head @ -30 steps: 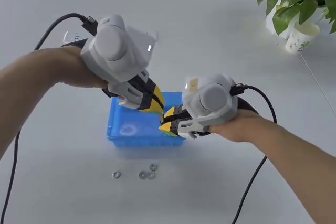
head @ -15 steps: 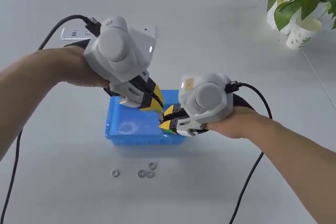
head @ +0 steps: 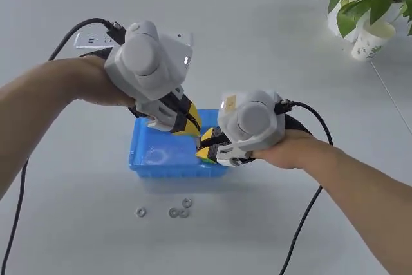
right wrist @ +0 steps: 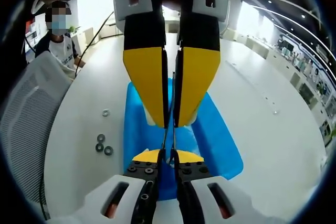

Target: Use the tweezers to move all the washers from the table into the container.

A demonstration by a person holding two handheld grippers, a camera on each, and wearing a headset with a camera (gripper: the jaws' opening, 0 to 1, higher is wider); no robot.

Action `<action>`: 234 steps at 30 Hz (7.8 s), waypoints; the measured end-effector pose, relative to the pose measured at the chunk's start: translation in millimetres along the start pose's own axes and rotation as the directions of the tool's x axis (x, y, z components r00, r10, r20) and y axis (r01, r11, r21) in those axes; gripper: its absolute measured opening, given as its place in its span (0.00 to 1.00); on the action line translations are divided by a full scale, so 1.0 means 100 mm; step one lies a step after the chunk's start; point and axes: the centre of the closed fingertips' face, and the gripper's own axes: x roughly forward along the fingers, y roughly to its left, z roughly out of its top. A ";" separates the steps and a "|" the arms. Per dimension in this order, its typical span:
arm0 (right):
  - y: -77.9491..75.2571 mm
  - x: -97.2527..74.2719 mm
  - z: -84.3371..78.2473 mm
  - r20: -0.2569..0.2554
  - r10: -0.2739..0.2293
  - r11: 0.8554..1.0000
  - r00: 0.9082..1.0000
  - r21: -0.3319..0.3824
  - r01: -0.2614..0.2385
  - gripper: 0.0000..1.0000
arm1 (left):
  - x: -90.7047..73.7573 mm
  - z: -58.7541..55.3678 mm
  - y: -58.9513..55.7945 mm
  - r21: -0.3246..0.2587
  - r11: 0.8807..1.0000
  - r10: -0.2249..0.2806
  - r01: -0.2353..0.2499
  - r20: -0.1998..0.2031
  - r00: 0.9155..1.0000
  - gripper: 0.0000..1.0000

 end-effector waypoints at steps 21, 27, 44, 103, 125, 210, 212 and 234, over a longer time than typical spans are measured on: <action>0.04 -0.19 0.19 0.032 -0.033 0.999 0.999 -0.024 0.034 0.11 | -0.21 0.17 -0.07 0.012 1.000 0.021 -0.021 -0.004 1.000 0.06; 0.06 -0.27 0.28 0.041 -0.045 0.998 0.998 -0.039 0.047 0.11 | -0.30 0.25 -0.10 0.019 1.000 0.024 -0.024 -0.007 1.000 0.06; 0.26 -0.45 0.46 0.068 -0.069 0.995 0.995 -0.068 0.074 0.11 | -0.48 0.42 -0.32 0.021 0.999 0.033 -0.032 -0.008 0.999 0.06; 1.09 -0.02 0.19 0.047 0.053 0.998 0.997 -0.038 -0.051 0.11 | -0.15 0.00 -1.07 -0.052 0.998 -0.031 0.027 -0.075 0.997 0.06; 1.13 0.08 0.13 0.043 0.083 0.996 0.996 -0.017 -0.082 0.12 | -0.08 -0.12 -1.07 -0.064 0.997 -0.049 0.043 -0.094 0.994 0.06; 1.09 0.09 0.06 0.032 0.061 0.996 0.998 0.064 -0.063 0.09 | 0.00 -0.06 -1.03 -0.040 0.997 -0.070 0.067 -0.099 0.993 0.06; 1.09 0.08 0.07 0.032 0.060 0.996 0.998 0.062 -0.062 0.09 | -0.01 -0.05 -1.03 -0.039 0.997 -0.069 0.065 -0.099 0.993 0.06; 1.09 -0.07 0.20 0.047 0.050 0.997 0.998 0.053 -0.053 0.09 | -0.16 0.07 -1.04 -0.025 0.997 -0.071 0.069 -0.100 0.992 0.06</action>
